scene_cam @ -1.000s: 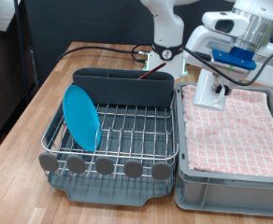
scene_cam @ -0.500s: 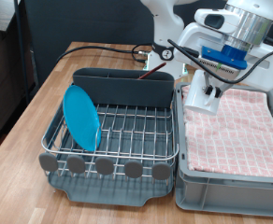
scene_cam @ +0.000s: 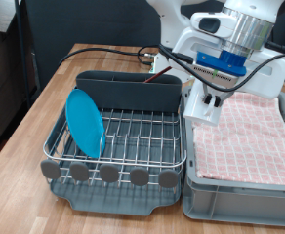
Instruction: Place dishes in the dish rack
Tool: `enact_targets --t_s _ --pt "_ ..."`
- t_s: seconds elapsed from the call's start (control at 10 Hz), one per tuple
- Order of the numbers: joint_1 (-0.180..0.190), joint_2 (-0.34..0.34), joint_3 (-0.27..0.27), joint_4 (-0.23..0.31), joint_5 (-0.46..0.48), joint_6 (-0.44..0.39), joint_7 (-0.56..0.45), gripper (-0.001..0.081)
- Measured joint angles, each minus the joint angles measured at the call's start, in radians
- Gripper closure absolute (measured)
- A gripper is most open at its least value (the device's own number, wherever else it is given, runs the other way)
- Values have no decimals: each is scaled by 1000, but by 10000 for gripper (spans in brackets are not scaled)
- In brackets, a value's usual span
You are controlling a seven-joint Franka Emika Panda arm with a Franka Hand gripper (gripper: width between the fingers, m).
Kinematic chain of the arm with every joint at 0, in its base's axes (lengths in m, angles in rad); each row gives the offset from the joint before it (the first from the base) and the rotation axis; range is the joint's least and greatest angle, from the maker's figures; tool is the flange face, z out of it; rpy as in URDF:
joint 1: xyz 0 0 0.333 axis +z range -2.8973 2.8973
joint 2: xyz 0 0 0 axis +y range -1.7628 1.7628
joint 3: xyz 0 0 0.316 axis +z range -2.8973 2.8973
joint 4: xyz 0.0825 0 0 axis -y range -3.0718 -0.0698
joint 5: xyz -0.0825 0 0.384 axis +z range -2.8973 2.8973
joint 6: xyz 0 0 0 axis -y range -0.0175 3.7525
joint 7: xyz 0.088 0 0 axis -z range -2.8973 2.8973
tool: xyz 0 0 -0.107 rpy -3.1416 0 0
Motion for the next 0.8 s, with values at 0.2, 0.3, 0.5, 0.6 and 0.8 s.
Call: enact_targets --t_s 0.2,0.3,0.5,0.6,0.8 --pt "-18 30 -1 57 29 -36 -50 733" --pt "-28 47 -1 91 51 -58 -86 733" --pt "-48 84 1 149 92 -71 -143 733" --pt "-57 102 1 169 106 -69 -159 733" --pt "-76 139 5 198 142 -57 -187 733"
